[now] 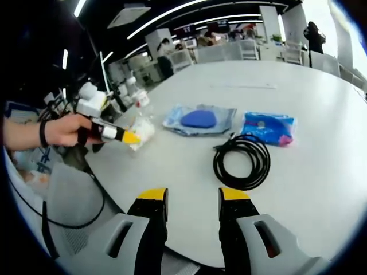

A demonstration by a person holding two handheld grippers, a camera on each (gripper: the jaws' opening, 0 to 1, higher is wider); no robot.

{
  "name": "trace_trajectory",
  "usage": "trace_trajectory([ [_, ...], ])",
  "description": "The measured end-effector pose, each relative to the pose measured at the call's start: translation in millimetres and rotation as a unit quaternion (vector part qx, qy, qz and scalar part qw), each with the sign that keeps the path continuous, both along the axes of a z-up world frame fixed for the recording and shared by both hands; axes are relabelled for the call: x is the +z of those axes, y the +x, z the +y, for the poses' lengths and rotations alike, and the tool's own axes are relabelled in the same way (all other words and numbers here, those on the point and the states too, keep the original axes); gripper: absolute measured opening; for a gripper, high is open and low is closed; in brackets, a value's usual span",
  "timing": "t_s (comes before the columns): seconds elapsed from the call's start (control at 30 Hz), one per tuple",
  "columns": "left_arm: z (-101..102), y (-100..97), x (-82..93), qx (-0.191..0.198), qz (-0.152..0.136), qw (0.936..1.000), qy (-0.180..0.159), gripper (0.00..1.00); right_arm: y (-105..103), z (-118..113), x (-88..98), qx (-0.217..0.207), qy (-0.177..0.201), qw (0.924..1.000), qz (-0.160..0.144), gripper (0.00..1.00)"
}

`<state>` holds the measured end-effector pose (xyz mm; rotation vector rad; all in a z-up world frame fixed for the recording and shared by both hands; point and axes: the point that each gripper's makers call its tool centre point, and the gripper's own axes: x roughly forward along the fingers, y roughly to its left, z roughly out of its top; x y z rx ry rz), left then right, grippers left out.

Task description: Arrange the tabletop items into an orderly group along one side of the table until the central work area is clear of visible clutter.

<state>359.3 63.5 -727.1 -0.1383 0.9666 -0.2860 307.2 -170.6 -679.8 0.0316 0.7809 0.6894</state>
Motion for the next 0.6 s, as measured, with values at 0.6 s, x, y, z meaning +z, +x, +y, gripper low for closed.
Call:
trace_trajectory([
  [0.6,-59,-15.1,18.2,-0.152,-0.04,0.9862,0.052,0.38,4,5,4.8,0.015,0.011,0.9998,0.0,0.32],
])
